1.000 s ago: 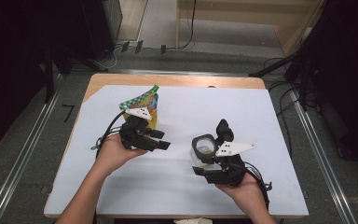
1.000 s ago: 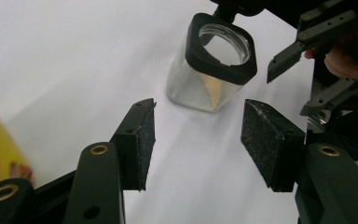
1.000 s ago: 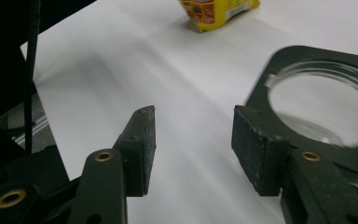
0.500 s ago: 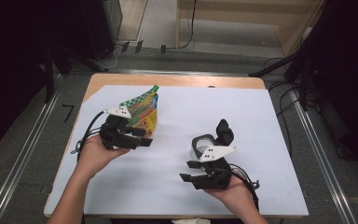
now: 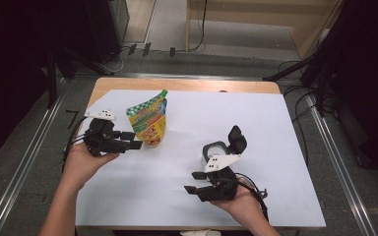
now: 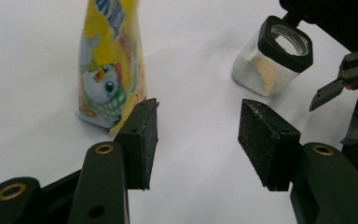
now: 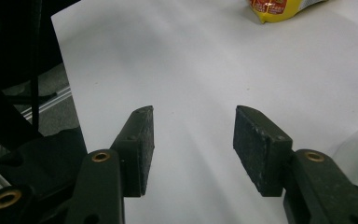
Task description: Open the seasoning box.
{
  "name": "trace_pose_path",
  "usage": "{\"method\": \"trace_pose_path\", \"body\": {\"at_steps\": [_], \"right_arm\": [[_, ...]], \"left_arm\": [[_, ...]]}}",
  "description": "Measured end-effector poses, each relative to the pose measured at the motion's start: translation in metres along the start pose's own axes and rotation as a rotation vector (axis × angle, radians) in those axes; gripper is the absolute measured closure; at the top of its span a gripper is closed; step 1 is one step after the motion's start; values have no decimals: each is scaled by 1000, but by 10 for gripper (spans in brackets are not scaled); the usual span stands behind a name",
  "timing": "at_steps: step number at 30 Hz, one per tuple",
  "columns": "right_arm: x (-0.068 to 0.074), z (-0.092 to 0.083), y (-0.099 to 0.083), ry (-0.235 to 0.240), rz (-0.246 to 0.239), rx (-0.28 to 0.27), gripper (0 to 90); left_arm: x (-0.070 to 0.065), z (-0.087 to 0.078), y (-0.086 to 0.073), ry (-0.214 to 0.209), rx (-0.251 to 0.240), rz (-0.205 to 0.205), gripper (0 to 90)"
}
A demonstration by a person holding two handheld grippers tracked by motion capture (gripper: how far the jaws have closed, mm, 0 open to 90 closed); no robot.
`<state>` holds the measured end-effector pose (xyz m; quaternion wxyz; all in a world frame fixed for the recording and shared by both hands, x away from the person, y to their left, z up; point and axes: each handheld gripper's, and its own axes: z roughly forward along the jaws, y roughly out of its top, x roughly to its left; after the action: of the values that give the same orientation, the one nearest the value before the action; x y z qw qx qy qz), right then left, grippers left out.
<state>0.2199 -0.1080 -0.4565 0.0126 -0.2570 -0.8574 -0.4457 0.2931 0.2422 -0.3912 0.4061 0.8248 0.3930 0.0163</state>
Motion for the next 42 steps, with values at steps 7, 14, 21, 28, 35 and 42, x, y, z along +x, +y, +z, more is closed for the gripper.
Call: {"method": "trace_pose_path", "body": {"at_steps": [7, 14, 21, 28, 35, 42], "right_arm": [[1, 2, -2, 0, -3, 4, 495], [0, 3, -4, -15, -3, 2, 491], [0, 6, -4, -37, 2, 4, 491], [1, 19, 1, -38, -2, 14, 491], [0, 34, 15, -38, 12, 8, 490], [-2, 47, 12, -44, 13, 13, 485]], "left_arm": [[12, -2, 0, 41, -8, -33, 481], [18, 12, 9, 62, -16, -29, 501], [20, 30, 16, 76, -7, -16, 550], [25, 39, 18, 87, -21, -28, 613], [27, 40, 22, 83, -61, -51, 776], [27, 41, 25, 101, -57, -77, 900]]}}
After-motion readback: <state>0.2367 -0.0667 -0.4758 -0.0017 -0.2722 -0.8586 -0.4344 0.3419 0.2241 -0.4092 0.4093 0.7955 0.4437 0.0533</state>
